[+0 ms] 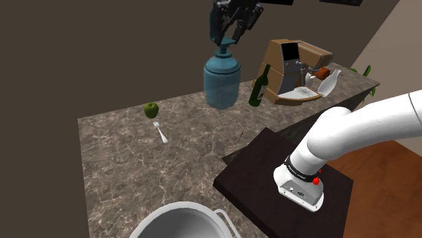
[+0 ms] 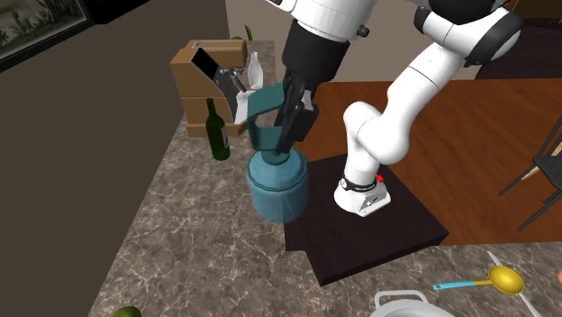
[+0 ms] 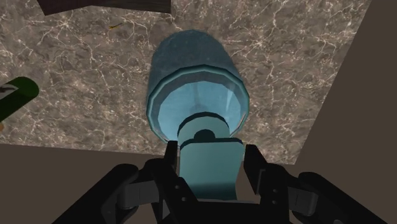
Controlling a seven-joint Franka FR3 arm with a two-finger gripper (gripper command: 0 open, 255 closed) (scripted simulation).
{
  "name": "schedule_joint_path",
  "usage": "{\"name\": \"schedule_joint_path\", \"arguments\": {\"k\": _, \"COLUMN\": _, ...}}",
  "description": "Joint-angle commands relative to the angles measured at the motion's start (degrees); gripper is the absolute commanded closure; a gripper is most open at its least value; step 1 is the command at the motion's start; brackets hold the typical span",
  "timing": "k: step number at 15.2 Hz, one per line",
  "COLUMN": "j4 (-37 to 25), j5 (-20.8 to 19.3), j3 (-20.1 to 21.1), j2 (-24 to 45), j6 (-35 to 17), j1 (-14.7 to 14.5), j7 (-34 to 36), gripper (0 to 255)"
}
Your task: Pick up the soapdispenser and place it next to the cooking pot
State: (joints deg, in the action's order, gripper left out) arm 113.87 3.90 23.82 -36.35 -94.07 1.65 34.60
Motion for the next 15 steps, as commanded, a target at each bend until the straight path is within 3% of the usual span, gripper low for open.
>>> {"name": "schedule_joint_path", "arguments": {"k": 1, "j4": -2.52, "j5": 0.20, "j3": 2.93, "j2": 2.04, "j6": 0.38, "j1": 0.15, "j7": 2.99, "gripper": 255}}
{"name": "schedule_joint_path", "arguments": {"k": 7, "j4": -10.08, "j5": -0.39, "j3": 12.45, "j2": 8.31, "j6": 1.71, "j1": 1.12, "j7": 12.25, "gripper": 255}}
{"name": "schedule_joint_path", "arguments": {"k": 12, "j4": -19.23, "j5": -4.19, "j3": 23.49, "j2": 16.90, "j6": 3.55, "j1": 3.34, "j7": 21.98, "gripper": 255}}
{"name": "schedule_joint_path", "arguments": {"k": 15, "j4": -15.87, "j5": -3.43, "j3": 22.92, "j2": 15.67, "j6": 1.17, "j1": 2.81, "j7": 21.82, "gripper": 255}}
